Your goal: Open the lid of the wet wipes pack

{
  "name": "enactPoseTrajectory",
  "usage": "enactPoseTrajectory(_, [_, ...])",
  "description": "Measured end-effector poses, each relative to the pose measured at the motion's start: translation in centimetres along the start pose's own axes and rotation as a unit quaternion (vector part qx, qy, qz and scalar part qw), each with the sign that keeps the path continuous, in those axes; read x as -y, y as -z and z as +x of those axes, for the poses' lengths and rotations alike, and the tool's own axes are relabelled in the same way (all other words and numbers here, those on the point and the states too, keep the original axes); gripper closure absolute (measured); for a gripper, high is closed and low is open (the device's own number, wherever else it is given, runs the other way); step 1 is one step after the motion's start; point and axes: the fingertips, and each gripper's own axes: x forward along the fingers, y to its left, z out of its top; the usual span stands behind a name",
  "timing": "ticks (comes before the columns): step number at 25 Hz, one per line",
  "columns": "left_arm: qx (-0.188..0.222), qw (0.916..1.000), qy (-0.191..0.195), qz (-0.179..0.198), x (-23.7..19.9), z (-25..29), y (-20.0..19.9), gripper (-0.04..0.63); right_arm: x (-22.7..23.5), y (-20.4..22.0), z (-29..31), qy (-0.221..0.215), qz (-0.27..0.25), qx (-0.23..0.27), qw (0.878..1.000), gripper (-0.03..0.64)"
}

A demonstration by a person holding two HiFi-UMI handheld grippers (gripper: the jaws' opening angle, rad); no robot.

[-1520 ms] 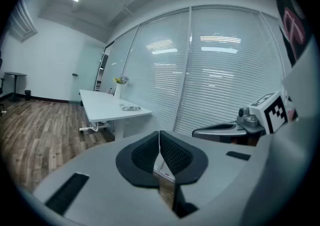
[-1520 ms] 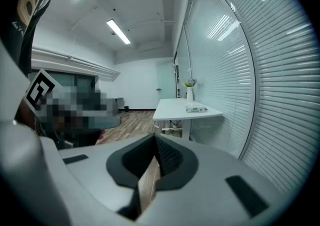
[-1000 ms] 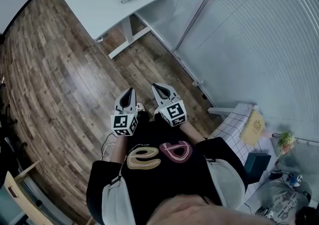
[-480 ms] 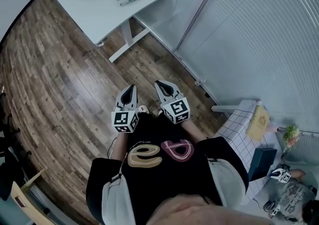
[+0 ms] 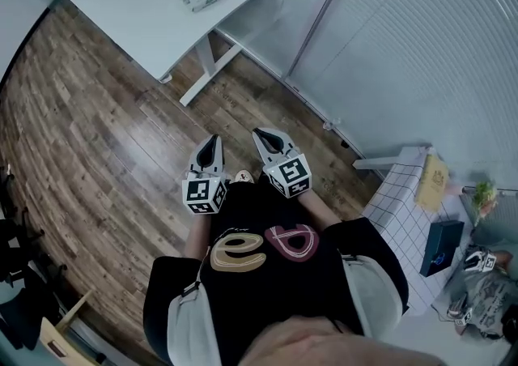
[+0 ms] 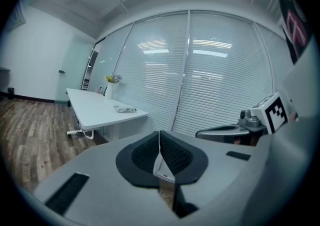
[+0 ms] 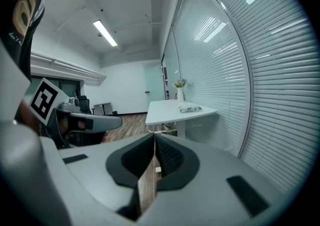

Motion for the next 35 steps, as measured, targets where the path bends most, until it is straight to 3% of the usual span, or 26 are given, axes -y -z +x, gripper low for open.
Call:
enactPoseTrajectory(8, [-0.001,0.9999,0.000,-0.010,-1.6,0.6,0.0,0.577,0.2,-0.4,1.1,0.009,-0.005,-0.004,1.000,0.603])
enactPoseTrajectory(17, [0.001,0.9996,-0.024,-0.017,-3.0,2.5,-0.1,0.577,1.9,-0.8,3.7,-0.012,-0.014,-0.011,1.000,0.603])
enactPoseTrajectory(35, [-0.004,0.9947,-0.099,-0.030,-4.9,12.3,-2.2,0.577,11.5,-3.0,11.2,-0.079,-0.027,-0.025,0.996,0.603])
